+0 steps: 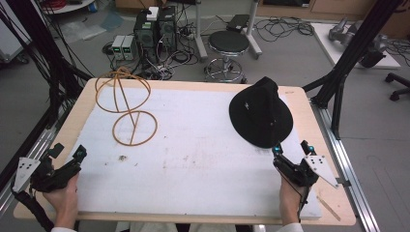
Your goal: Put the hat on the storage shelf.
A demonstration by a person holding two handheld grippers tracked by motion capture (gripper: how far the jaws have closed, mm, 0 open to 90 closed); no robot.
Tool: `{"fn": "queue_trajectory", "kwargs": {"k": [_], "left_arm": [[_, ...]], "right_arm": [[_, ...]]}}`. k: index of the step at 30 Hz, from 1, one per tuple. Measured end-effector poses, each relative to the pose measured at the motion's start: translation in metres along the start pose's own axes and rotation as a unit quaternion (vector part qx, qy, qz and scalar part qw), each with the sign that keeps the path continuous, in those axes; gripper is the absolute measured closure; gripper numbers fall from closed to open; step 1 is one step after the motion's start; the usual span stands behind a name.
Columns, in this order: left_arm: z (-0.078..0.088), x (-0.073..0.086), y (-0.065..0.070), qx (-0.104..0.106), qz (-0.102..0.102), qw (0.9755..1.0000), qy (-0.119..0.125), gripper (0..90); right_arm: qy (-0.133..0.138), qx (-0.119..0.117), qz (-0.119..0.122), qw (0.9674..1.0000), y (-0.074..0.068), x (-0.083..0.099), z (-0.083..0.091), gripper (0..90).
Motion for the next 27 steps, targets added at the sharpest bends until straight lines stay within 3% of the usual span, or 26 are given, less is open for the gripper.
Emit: {"fn": "queue_trajectory", "kwargs": {"k": [12,19,27], "left_arm": [[-0.003,0.0,0.0,0.0,0.002,1.0,0.001,15.7],[-0.005,0.001,0.001,0.003,0.003,1.0,0.0,15.9],[-0.006,0.002,0.002,0.005,0.003,1.0,-0.002,16.0]], "right_arm": [[-0.042,0.003,-0.003,0.9991,0.01,0.001,-0.008,11.3],[-0.05,0.003,0.007,0.9987,0.009,-0.003,-0.012,11.3],[-0.078,-0.003,0.022,0.9967,0.012,-0.013,-0.023,11.3]]}}
Point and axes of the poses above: each handheld gripper's, and its own axes: z roughly backward along the jaws, x roughly out of its underside, y roughly to its right, the point moved 6 cm from there along -z, roughly forward along the jaws, and after that the axes turned 2 degrees about y, right-handed, at the moved point
